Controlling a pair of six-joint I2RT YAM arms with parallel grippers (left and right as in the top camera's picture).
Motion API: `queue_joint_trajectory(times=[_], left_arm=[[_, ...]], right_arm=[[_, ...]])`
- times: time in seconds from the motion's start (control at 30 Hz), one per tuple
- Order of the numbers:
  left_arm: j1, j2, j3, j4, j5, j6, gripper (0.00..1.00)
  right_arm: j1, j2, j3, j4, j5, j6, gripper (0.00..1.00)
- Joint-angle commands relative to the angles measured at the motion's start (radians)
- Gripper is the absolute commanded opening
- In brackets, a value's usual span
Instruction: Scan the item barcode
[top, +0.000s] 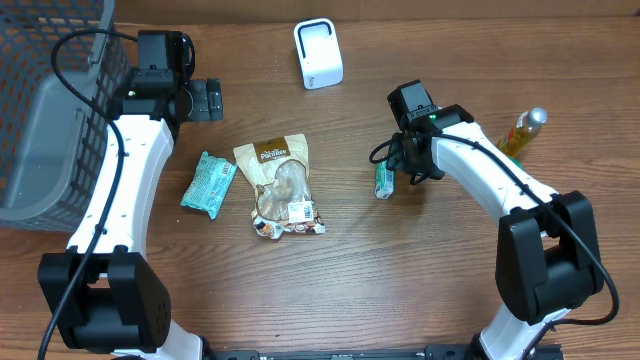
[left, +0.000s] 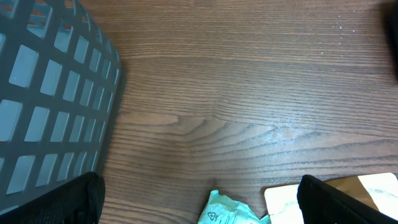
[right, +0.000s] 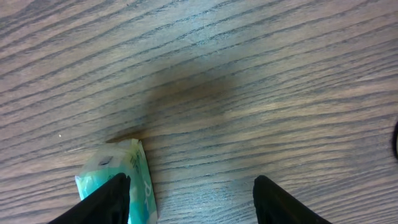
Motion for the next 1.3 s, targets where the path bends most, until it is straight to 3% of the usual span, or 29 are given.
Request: queue_joint_trajectory(times=[0.0,0.47,0.53,0.67,0.73,0.93,1.27], left_arm=[[-0.003,-0.018,0.020,0.003,-0.003,0.022,1.00],[-0.003,-0.018,0.020,0.003,-0.003,0.022,1.00],[-0.003,-0.018,0.020,0.003,-0.003,0.022,1.00],[-0.003,-0.018,0.020,0.003,-0.003,0.022,0.99],[-0.003,-0.018,0.020,0.003,-0.003,0.022,1.00],[-0.003,-0.018,0.020,0.003,-0.003,0.022,1.00],[-0.003,-0.018,0.020,0.003,-0.003,0.022,1.00]], right_arm=[[0.002,-0.002,-0.003,0.004,-0.001,0.003,0.61],[0.002,-0.002,-0.003,-0.002,0.003,0.002,0.59],[0.002,-0.002,-0.003,-0.008,0.003,0.002,0.52],[0.002,-0.002,-0.003,-0.035,0.003,0.003,0.15],[0.002,-0.002,-0.003,-0.039,0.002,0.002,0.04],[0.004,-0.002,-0.016,-0.055,-0.030,0.003,0.04],[0.006,-0.002,-0.034,-0.019,-0.257,0.003,0.04]])
